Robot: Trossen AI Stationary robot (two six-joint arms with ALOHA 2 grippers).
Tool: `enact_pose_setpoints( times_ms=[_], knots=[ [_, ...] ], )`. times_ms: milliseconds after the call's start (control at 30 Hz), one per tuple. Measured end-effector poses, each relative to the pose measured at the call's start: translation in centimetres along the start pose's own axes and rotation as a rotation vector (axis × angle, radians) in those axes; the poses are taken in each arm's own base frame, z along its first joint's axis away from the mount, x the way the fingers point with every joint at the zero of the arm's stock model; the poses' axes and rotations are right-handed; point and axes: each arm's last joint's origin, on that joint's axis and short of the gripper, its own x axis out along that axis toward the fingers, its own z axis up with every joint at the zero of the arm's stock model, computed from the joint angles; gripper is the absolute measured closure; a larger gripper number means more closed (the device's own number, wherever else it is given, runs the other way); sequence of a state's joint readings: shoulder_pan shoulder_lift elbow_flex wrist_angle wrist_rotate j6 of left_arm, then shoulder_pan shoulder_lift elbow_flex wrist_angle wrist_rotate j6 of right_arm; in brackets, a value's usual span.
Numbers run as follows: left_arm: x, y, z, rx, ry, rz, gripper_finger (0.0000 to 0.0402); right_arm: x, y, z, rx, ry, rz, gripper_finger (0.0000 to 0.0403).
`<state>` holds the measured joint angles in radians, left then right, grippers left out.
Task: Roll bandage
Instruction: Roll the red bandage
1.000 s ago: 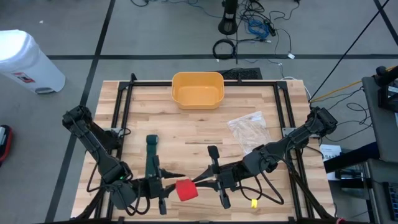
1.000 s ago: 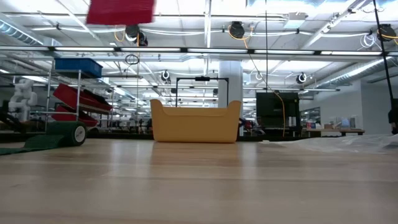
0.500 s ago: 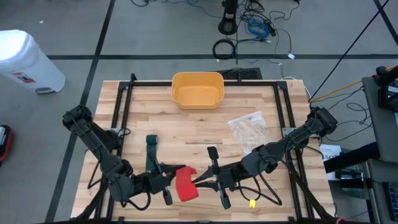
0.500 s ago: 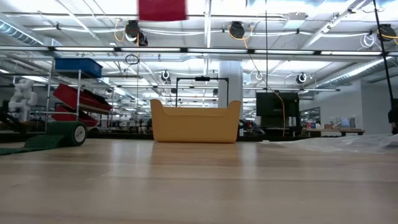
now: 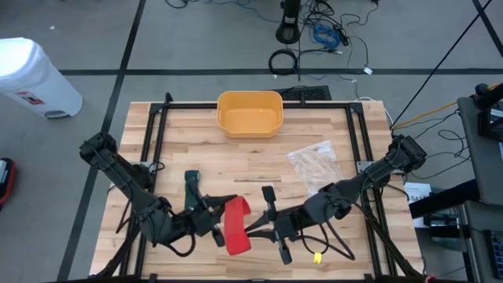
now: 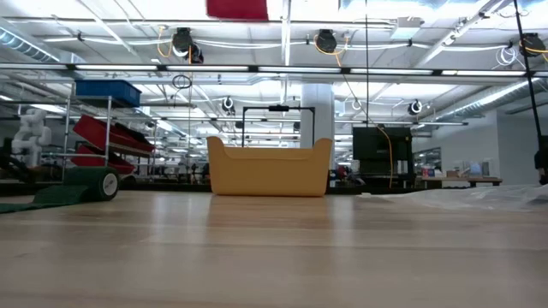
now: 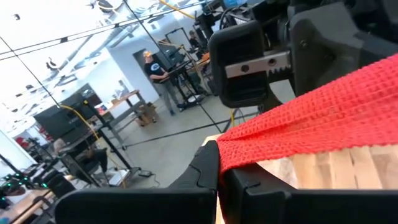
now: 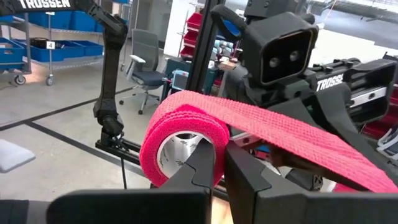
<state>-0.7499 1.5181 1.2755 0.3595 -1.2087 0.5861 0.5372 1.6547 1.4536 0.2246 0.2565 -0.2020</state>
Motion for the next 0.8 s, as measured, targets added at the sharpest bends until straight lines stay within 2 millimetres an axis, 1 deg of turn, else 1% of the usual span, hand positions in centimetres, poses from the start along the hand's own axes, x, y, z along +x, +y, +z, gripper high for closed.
enact_pose_setpoints(
  times_ms=[267, 533, 800],
  knots=[
    [0.3, 0.3, 0.2, 0.004, -0.007, 0.016, 0.0398, -0.1, 0.5, -0.3, 0.006, 0.035, 0.018, 0.0387],
    [-0.8, 0.9, 1.6, 0.005, -0.077, 0.032, 0.0398, 0.3, 0.7, -1.0, 0.013, 0.057, 0.022, 0.0387],
    [-1.2, 0.9, 1.9, -0.023, -0.119, 0.003, 0.0398, 0.3, 0.7, -1.0, 0.014, 0.056, 0.016, 0.0387]
  ],
)
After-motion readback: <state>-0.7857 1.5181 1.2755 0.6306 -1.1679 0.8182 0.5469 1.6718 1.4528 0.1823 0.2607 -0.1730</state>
